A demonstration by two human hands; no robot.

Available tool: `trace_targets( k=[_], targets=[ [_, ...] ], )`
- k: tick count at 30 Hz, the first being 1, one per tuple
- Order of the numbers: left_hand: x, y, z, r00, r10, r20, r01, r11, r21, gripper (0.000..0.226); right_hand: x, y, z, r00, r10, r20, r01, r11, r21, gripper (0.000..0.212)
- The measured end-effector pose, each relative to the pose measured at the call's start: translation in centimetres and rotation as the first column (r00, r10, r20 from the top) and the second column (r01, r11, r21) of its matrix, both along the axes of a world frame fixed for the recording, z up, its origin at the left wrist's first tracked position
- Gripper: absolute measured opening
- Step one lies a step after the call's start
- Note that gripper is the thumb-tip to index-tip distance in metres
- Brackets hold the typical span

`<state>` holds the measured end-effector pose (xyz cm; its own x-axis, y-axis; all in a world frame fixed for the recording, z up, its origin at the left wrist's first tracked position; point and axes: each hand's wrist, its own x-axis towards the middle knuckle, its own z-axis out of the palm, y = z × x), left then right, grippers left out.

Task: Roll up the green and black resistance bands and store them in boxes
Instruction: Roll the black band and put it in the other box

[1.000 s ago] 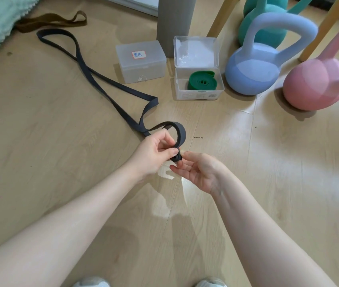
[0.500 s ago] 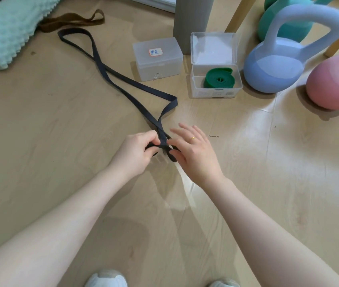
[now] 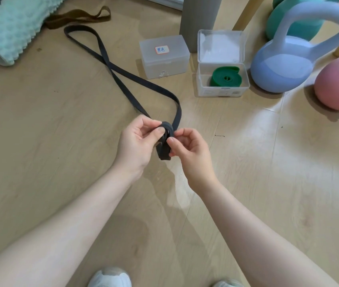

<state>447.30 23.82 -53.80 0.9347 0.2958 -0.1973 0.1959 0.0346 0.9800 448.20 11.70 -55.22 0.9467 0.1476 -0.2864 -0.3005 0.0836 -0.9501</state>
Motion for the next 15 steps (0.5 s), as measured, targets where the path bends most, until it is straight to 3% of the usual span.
trace_targets(
  k=[3, 7, 12, 15],
  targets=[
    [0.6, -1.1, 0.9, 0.99, 0.132, -0.043, -0.137, 0.983, -0.12, 0.018, 0.2, 0.7, 1.0, 0.993, -0.117, 0.009, 0.117, 0.993, -0.017, 0.017],
    [0.5, -1.7, 0.8, 0.971, 0.21, -0.117, -0.229, 0.956, -0.182, 0.018, -0.1, 1.2, 0.9, 0.993, -0.118, 0.019, 0.119, 0.987, -0.105, 0.009],
    [0.2, -1.9, 0.4, 0.954, 0.257, -0.153, -0.285, 0.937, -0.201, 0.019, -0.5, 1.9, 0.6, 0.994, -0.113, -0.013, 0.111, 0.988, -0.11, 0.012],
    [0.0, -1.9, 0.5, 0.968, 0.189, -0.165, -0.227, 0.94, -0.255, 0.017, -0.3, 1.1, 1.0, 0.996, -0.089, 0.007, 0.089, 0.99, -0.109, 0.014]
  ],
)
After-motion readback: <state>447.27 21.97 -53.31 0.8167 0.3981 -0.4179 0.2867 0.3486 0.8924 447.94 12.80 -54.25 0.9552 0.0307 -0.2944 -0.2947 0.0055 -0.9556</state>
